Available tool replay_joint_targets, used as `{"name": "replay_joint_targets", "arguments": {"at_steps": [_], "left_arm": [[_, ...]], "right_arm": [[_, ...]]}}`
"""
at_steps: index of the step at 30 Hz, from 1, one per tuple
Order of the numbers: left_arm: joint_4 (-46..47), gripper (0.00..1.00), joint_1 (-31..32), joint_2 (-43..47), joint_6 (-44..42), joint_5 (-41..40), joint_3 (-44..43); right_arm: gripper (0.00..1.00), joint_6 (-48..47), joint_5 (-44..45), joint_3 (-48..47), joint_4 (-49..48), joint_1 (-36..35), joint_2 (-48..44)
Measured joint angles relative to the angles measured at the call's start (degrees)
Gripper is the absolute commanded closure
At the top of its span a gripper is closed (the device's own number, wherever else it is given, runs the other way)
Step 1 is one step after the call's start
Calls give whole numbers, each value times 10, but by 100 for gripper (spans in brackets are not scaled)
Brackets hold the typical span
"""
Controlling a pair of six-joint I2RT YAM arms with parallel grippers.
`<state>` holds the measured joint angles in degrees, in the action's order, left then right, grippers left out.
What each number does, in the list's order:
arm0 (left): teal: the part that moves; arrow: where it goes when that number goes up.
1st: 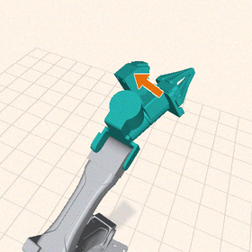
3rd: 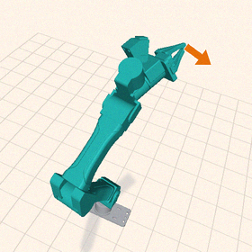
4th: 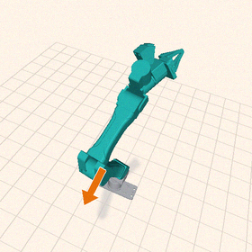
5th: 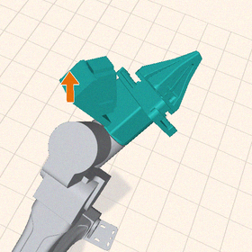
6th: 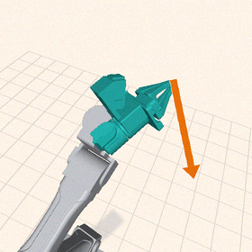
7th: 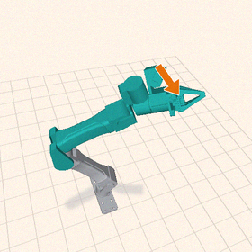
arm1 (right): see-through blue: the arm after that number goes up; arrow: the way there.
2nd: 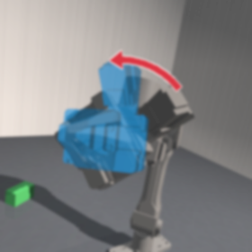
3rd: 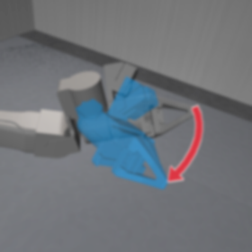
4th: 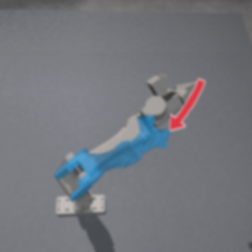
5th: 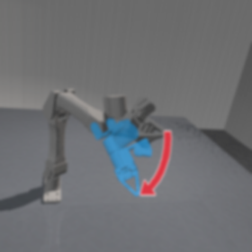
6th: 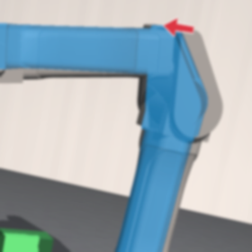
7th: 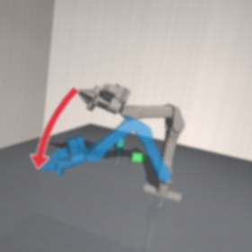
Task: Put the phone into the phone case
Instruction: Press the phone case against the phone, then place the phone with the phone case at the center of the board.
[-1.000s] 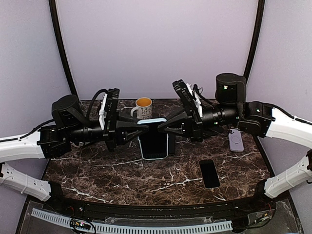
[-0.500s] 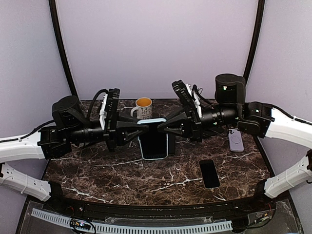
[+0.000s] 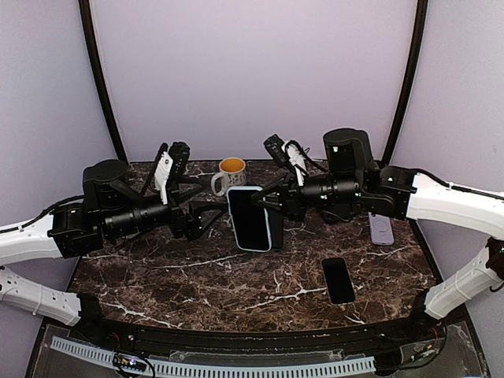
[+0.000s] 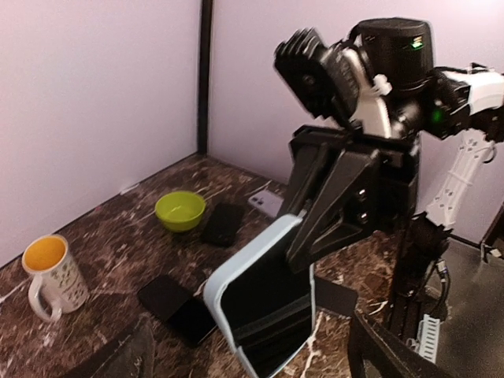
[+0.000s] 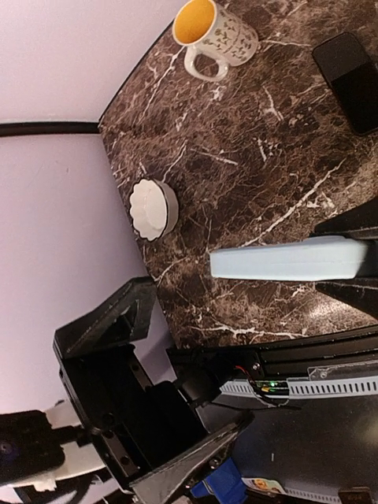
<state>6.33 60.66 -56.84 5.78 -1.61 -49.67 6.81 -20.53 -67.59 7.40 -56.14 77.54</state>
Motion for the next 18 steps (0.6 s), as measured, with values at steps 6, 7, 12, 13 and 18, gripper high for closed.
{"name": "replay_joint_targets", "arguments": {"at_steps": [6,7,12,13,18], "left_arm": [[-113,9,-1,-2,47,-111,-1],[-132,9,-2,-2,57,-124,-1],[-200,8,-36,-2,109,-148,2],[-205,8,-50,-2,119,-146,6],[-226,7,-129,-14,165,-126,43]], "right_arm": [[100,53,71,-27,20,7,58],[100,60,81,-35,26,7,70],[100,106,98,-83,39,8,151],[100,117,96,-86,36,8,164],[100,174,59,-86,10,8,223]]}}
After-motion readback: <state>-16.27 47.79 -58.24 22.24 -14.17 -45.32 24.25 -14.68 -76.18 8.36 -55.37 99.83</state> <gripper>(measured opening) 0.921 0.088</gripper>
